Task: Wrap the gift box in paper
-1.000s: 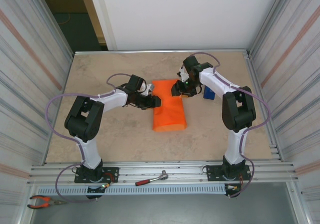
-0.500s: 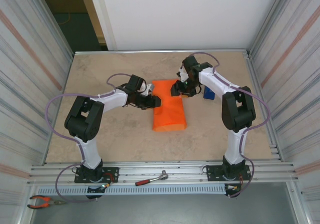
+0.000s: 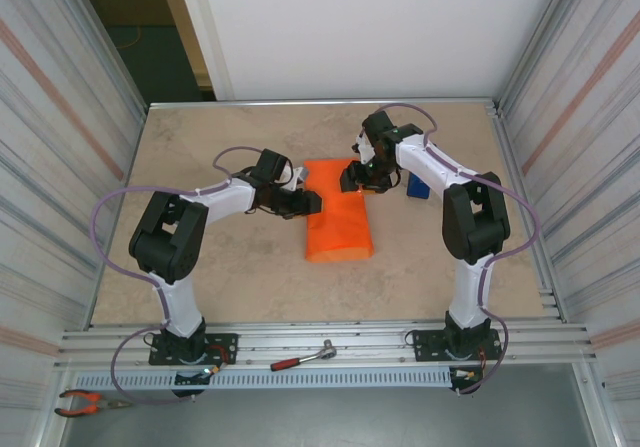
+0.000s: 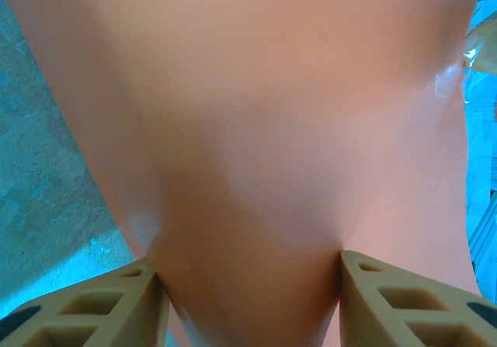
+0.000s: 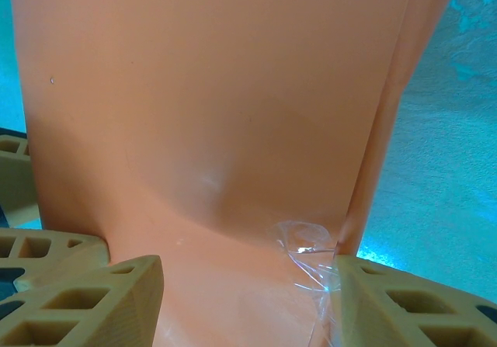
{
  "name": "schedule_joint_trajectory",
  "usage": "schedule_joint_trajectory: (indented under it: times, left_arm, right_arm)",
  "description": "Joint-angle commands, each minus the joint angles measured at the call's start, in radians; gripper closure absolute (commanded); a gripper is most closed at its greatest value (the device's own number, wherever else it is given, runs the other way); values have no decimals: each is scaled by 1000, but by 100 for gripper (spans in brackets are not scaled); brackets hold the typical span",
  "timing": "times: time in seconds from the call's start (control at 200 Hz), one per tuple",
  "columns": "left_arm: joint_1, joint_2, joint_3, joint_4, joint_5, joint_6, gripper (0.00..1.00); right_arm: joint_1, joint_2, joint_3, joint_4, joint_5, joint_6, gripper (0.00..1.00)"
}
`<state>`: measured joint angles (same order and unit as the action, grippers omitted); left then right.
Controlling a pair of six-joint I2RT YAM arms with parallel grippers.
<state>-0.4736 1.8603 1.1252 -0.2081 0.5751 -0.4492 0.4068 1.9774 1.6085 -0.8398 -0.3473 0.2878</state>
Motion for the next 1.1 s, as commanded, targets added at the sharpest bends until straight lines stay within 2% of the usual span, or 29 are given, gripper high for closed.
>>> schedule_joint_trajectory:
  times: [0.0,1.092]
  left_arm:
    - [-8,70,-76,-205,-161,26,47]
    - [-10,71,-82,-200,-161,21,49]
  right_arm:
    - [-3,34,25,-27,72,30,41]
    - [-6,-3,-46,25,121,239,38]
